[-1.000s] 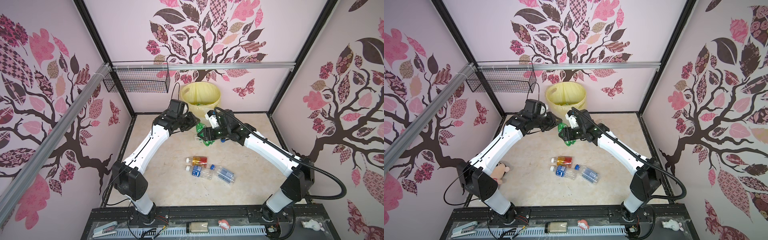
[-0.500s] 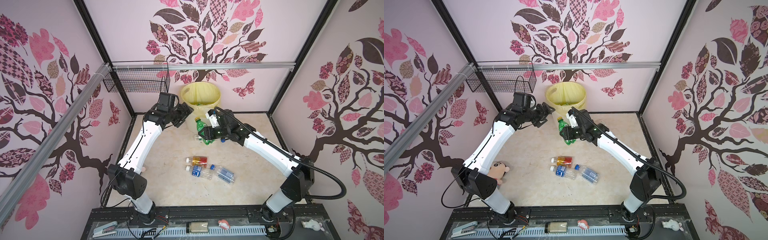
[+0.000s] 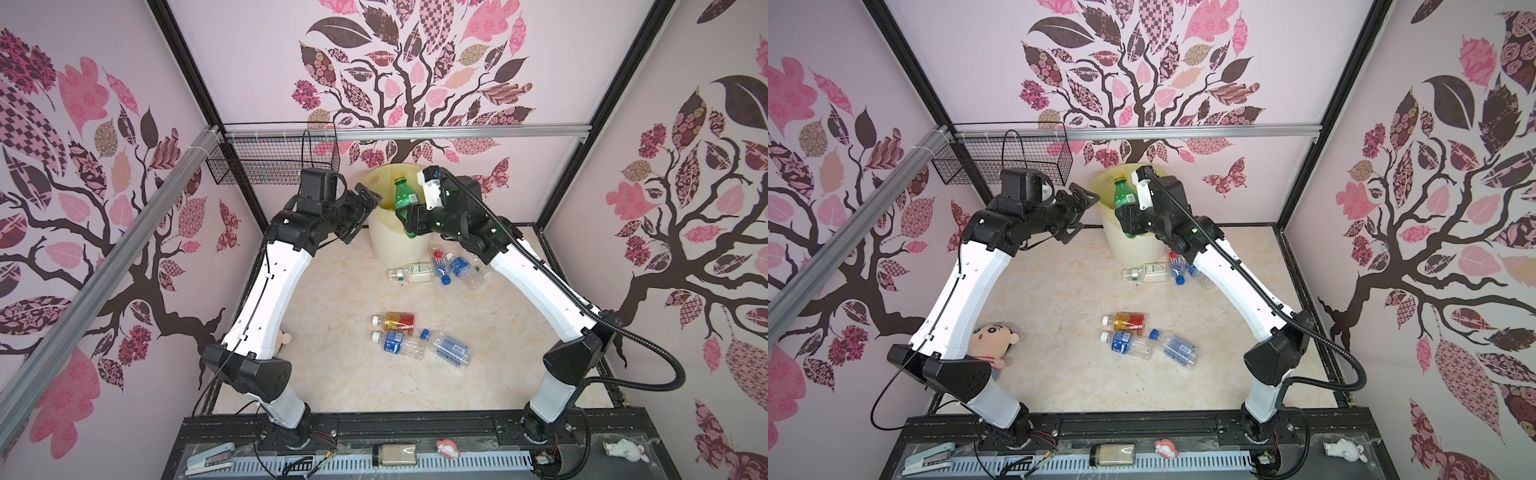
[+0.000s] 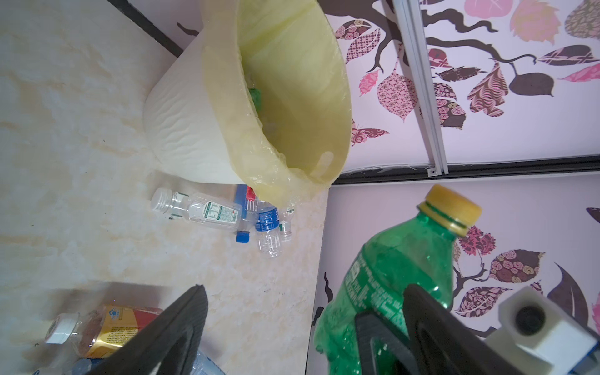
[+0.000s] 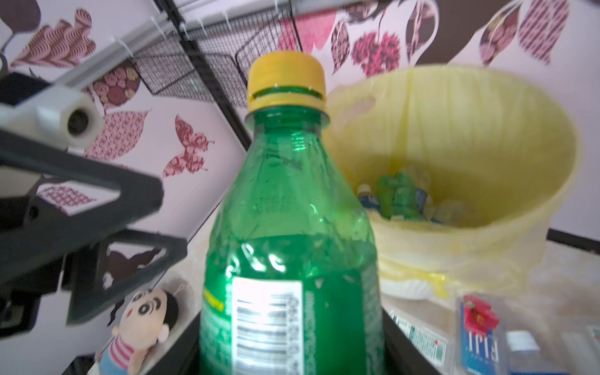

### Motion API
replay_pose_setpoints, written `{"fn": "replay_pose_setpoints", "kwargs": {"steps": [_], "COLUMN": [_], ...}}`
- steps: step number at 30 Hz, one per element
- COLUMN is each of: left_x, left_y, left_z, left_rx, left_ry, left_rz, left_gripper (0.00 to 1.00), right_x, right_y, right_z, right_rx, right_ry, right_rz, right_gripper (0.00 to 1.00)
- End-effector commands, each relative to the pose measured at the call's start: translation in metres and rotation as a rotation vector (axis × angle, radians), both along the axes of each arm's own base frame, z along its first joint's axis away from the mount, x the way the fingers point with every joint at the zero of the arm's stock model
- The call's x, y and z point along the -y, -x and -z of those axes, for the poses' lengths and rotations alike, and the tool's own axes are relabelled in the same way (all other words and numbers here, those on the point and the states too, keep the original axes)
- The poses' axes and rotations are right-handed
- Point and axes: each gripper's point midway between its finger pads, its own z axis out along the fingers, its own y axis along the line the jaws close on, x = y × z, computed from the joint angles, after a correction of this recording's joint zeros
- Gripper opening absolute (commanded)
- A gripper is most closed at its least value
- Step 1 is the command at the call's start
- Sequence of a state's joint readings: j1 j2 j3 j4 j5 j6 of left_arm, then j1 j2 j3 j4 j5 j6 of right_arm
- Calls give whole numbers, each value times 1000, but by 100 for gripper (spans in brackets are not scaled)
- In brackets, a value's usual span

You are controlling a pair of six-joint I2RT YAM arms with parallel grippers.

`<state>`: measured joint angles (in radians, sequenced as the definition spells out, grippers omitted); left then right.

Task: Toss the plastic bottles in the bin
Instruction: 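Raise both held green bottles up over the bin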

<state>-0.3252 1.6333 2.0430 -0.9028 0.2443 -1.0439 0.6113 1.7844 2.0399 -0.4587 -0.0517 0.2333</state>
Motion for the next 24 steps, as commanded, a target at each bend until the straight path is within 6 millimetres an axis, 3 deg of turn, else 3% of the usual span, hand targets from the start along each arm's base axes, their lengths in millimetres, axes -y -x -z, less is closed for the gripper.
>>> {"fn": "replay_pose_setpoints", "kwargs": {"steps": [1, 8, 12, 17, 20, 22, 24], "left_x": [-6, 9, 18, 19, 16, 16, 14], "left_y": [6, 1, 1, 0, 0, 0, -1], "left_z": [-22, -29, -31, -36, -33, -31, -28], "left_rx": [43, 42, 41, 54, 44, 40, 31], "left_ry": [16, 83, 105, 102, 98, 94, 90], "left_rz": [-26, -7, 15, 15, 13, 12, 10], "left_gripper": [97, 97, 97, 97, 97, 97, 97], "right_x": [15, 41, 65, 83, 80, 70, 56], "right_y": [-32, -49, -44, -39, -51, -68, -92], "right_z": [-27, -109, -158, -197, -192, -170, -134], "right_rx": [108, 333, 475, 600, 592, 543, 460], "right_ry": [2, -71, -163, -235, -246, -234, -215], "right_rz": [118, 260, 318, 356, 358, 343, 329], "right_gripper": [61, 64, 64, 65, 66, 67, 68]}}
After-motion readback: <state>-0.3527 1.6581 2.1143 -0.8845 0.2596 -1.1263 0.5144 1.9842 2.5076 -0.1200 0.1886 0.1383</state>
